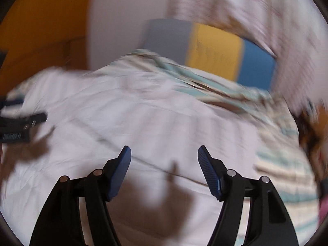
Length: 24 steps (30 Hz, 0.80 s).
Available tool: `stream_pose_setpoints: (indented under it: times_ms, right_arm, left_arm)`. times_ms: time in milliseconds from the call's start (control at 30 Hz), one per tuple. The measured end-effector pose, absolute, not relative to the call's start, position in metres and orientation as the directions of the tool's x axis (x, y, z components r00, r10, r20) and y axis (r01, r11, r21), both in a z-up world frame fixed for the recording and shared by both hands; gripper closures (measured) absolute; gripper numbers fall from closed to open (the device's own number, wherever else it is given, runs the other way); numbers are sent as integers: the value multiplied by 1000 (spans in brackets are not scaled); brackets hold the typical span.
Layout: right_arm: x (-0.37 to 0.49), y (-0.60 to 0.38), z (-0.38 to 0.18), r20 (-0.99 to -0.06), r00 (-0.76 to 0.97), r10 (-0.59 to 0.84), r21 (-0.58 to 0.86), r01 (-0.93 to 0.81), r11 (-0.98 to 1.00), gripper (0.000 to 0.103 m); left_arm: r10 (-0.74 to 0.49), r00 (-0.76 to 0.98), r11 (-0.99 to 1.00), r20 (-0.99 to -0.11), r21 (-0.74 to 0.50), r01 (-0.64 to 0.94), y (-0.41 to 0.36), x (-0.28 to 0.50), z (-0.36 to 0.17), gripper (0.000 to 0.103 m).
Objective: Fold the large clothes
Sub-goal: 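Fold the held sleeve across the jacket body and open the right tool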
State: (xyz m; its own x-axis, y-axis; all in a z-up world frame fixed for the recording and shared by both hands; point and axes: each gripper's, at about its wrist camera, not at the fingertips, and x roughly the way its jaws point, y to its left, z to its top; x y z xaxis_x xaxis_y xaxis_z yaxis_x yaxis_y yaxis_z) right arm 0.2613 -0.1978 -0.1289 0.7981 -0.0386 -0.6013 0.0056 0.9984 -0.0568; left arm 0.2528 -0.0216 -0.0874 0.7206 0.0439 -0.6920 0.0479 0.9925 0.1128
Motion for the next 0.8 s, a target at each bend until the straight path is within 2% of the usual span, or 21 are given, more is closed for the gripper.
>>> stream_pose_setpoints:
  times_ms: [33,100,167,200,267,300,400,567,800]
  right_arm:
    - [263,-215,-128,-604,795,-62,-27,58,998,39]
    - [268,-257,-128,-628,773,-91,62,166,984,58]
    - [281,-300,-130,-664,743,-84,158,249,956,70]
    - [285,-308,-131,-669,738,-85,173,266,948,70]
    - [304,-326,-132,-675,733,-83,189,280,941,70]
    - [317,-333,-136,-680,729,-82,186,280,942,71]
    - [346,-345,-152,-709,703,-62,192,277,942,76]
    - [365,-341,-197,-781,622,-51,181,303,936,77]
    - [364,-346,-205,-771,635,-47,194,304,933,76]
  left_arm:
    - [33,722,992,-692,110,59,-31,261,-87,3]
    - [20,716,993,-698,98,68,-50,282,-93,3]
    - [33,713,992,-700,109,61,-63,299,-102,3]
    - [59,708,990,-704,134,50,-68,308,-110,4]
    - [95,680,986,-727,162,36,-73,321,-126,14]
    - [93,665,987,-741,155,35,-71,326,-133,14]
    - [77,645,993,-760,119,21,-61,325,-151,14]
    - [62,635,995,-770,100,24,-58,327,-162,11]
    - [54,614,995,-787,98,37,-61,334,-165,9]
